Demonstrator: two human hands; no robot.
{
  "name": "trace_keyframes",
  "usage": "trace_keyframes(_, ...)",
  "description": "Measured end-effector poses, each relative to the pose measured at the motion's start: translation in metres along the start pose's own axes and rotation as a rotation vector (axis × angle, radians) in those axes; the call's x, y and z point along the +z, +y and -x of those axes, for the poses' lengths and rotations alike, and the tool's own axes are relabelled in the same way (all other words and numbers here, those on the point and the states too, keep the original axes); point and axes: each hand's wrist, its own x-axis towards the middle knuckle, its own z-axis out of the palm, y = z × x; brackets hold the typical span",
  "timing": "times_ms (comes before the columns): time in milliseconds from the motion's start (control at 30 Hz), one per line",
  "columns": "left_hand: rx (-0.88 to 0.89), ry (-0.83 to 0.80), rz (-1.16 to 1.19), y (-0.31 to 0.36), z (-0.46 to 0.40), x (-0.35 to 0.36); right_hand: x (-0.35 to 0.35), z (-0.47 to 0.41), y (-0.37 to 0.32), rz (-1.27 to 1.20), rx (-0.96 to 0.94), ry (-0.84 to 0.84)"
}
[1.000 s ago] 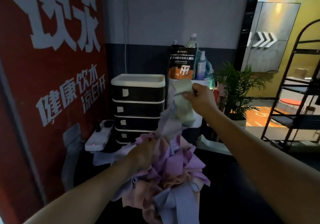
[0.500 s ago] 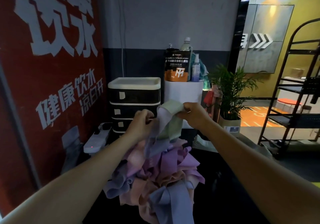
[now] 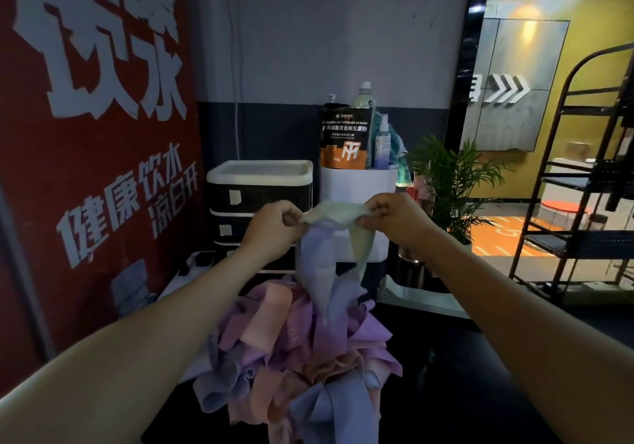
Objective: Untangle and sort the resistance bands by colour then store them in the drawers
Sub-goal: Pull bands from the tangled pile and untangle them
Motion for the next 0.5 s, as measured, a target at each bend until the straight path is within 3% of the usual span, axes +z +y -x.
trace_keyframes(100, 0.0, 0.077, -0.214, 0.002, -0.002, -0.013, -0.003, 0.001, -0.004, 0.038, -0.008, -0.035)
trace_keyframes(200, 0.016, 0.001, -0.241, 0.006, -0.002, -0.019, -0.004, 0.003, -0.009, 0.056, -0.04, -0.048)
trace_keyframes(367, -0.071, -0.204, 0.01, 0.011, 0.009, -0.011, -0.003, 0.005, -0.011, -0.036, -0.081, 0.036)
trace_keyframes(500, -0.23, -0.364, 0.336, 0.007, 0.011, -0.019, -0.009, 0.006, -0.008, 0.033, -0.112, 0.052)
